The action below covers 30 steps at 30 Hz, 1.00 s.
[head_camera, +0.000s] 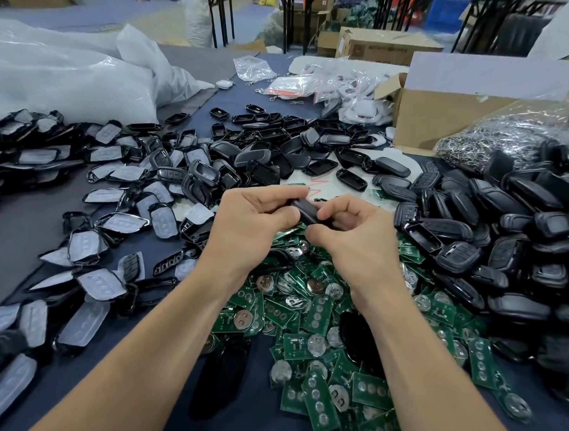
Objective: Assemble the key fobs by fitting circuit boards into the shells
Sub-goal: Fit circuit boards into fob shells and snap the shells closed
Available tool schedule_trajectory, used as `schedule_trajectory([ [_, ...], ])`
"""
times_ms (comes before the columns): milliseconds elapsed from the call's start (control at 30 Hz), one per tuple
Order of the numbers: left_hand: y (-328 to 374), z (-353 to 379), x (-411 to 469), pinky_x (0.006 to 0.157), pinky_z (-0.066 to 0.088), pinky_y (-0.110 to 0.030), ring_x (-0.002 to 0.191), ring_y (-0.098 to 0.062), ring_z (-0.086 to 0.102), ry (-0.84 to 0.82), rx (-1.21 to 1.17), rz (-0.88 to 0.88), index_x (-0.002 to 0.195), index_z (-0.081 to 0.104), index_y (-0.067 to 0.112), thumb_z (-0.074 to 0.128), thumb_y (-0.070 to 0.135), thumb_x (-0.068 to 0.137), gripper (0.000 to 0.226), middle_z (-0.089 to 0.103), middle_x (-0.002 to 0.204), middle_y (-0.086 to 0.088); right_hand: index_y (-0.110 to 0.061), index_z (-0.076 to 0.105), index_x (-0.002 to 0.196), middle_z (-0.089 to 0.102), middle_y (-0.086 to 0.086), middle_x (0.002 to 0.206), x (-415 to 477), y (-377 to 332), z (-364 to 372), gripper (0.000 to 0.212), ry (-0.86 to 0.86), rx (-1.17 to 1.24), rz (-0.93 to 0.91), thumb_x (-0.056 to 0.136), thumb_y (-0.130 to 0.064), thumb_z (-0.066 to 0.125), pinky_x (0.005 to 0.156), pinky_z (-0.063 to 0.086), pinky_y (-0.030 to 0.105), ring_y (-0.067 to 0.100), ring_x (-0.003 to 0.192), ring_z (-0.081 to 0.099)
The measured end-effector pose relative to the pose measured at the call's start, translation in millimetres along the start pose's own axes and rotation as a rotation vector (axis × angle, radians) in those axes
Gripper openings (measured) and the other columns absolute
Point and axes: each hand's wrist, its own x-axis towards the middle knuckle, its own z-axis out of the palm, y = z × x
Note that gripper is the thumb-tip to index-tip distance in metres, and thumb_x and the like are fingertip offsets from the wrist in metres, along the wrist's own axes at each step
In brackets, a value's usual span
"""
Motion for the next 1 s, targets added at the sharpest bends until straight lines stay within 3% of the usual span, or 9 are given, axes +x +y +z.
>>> schedule_trajectory([
  [100,0.3,-2.6,-0.2,0.091,0.062,-0.031,0.104,-0.015,0.077,0.005,-0.060,-0.004,0.115,0.077,0.022,0.078,-0.001,0.088,0.036,0.081,0.107,0.001,-0.017,0.069,0.077,0.080,0.009,0.084,-1.3,-2.8,-0.9,0.030,-0.039,0.140,0.010,0.069,0.008,0.083,0.073,0.058,0.038,0.021,0.072,0.070],
  [200,-0.4,-1.2,-1.7,0.082,0.063,-0.029,0.097,-0.020,0.079,-0.022,-0.095,-0.021,0.115,0.078,0.020,0.078,0.000,0.089,0.032,0.082,0.103,-0.003,-0.009,0.072,0.086,0.080,0.011,0.087,-1.4,-4.1,-1.9,0.032,-0.056,0.238,0.040,0.069,0.014,0.083,0.073,0.060,0.029,0.022,0.076,0.072],
  [300,-0.9,-1.4,-1.8,0.082,0.063,-0.030,0.096,-0.020,0.079,-0.004,-0.098,-0.008,0.112,0.079,0.020,0.080,0.001,0.087,0.031,0.082,0.100,-0.003,-0.006,0.075,0.096,0.080,0.014,0.094,-1.2,-6.2,-3.5,0.035,-0.073,0.283,0.071,0.070,0.016,0.082,0.076,0.059,0.027,0.026,0.085,0.075],
  [600,-3.3,-4.2,-1.4,0.089,0.063,-0.037,0.099,-0.018,0.078,0.033,-0.017,0.032,0.113,0.081,0.021,0.087,0.005,0.082,0.035,0.082,0.101,-0.001,-0.017,0.082,0.088,0.081,0.008,0.089,-0.9,-11.2,-5.8,0.030,-0.116,0.244,0.072,0.075,0.011,0.082,0.072,0.057,0.022,0.017,0.079,0.076],
  [733,-3.0,-6.4,-1.1,0.089,0.062,-0.026,0.099,-0.011,0.078,0.064,0.070,0.096,0.110,0.082,0.023,0.093,0.016,0.075,0.037,0.082,0.101,0.007,-0.018,0.082,0.086,0.081,0.008,0.087,-2.0,-14.0,-7.9,0.028,-0.142,0.254,0.090,0.077,0.008,0.081,0.075,0.061,0.026,0.018,0.079,0.076],
  [833,-2.9,-6.7,-0.3,0.091,0.062,-0.030,0.101,-0.014,0.078,0.046,0.055,0.085,0.111,0.082,0.021,0.089,0.010,0.080,0.034,0.082,0.103,0.003,-0.019,0.082,0.084,0.081,0.007,0.088,-1.3,-13.6,-9.8,0.030,-0.132,0.250,0.104,0.073,0.009,0.084,0.079,0.063,0.029,0.020,0.082,0.077],
  [1000,-2.6,-1.5,-0.8,0.076,0.063,-0.025,0.090,-0.018,0.080,-0.003,-0.021,0.007,0.108,0.080,0.019,0.077,-0.005,0.088,0.030,0.082,0.096,-0.001,-0.020,0.081,0.089,0.081,-0.003,0.091,0.1,-9.6,-9.5,0.035,-0.045,0.048,0.010,0.068,0.007,0.088,0.092,0.059,0.030,0.012,0.095,0.077],
])
